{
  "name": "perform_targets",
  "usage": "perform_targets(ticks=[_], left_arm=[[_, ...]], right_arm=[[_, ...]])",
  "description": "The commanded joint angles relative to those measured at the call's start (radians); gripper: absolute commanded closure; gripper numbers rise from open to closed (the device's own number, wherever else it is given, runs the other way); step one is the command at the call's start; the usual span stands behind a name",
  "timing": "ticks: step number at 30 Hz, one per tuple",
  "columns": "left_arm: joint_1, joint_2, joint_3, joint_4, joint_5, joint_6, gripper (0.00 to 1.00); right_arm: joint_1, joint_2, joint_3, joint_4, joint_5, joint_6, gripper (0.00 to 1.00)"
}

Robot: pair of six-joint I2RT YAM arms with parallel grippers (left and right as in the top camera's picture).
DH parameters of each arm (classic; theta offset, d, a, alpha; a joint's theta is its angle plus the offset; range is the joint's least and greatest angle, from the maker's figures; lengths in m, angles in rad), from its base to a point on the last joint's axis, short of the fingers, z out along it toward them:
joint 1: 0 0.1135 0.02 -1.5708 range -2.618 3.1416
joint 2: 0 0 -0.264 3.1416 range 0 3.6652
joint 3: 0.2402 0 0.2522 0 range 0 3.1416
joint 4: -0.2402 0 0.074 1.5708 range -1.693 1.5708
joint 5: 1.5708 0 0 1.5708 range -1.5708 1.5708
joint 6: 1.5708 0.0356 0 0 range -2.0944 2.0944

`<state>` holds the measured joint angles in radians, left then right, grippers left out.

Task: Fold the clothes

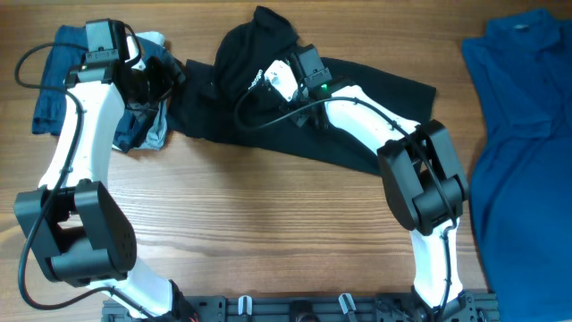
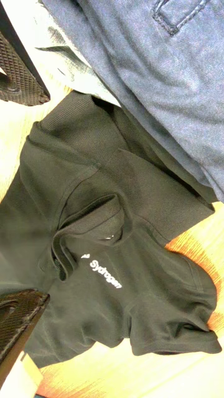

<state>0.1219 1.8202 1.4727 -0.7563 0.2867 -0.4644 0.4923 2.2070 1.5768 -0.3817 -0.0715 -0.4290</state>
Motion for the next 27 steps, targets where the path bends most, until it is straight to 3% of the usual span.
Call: perform_targets(ticks=[1,2,4,8,10,17,22,27], left_arm=[[0.0,-0.025,0.005,-0.001,0.008,0.016,0.05],[0.0,-0.025,0.005,0.0,0.008,0.016,0.05],[0.0,-0.025,0.005,0.0,0.008,0.016,0.05],[0.0,-0.025,0.005,0.0,0.008,0.016,0.05],[0.0,-0.025,0.005,0.003,0.008,0.016,0.05],[0.0,-0.025,0.005,0.003,0.008,0.016,0.04],[0.0,-0.025,0.005,0.003,0.008,0.016,0.05],[0.0,-0.025,0.005,0.003,0.008,0.016,0.05]], right_arm=[[-0.023,0.011,-0.001,0.055,0.154,0.001,0.62],[-0.03,0.006,0.005,0.075,0.193,0.055,0.55],[-0.03,-0.031,0.023,0.024,0.191,0.106,0.5],[-0.031,-0.152,0.027,-0.325,0.069,0.17,0.51],[-0.031,-0.145,0.009,-0.414,0.07,0.17,0.51],[-0.031,-0.142,-0.164,-0.266,0.085,0.167,0.5],[-0.039,-0.135,-0.184,-0.149,0.305,0.166,0.5],[-0.157,-0.135,-0.184,-0.026,0.351,0.141,0.49]])
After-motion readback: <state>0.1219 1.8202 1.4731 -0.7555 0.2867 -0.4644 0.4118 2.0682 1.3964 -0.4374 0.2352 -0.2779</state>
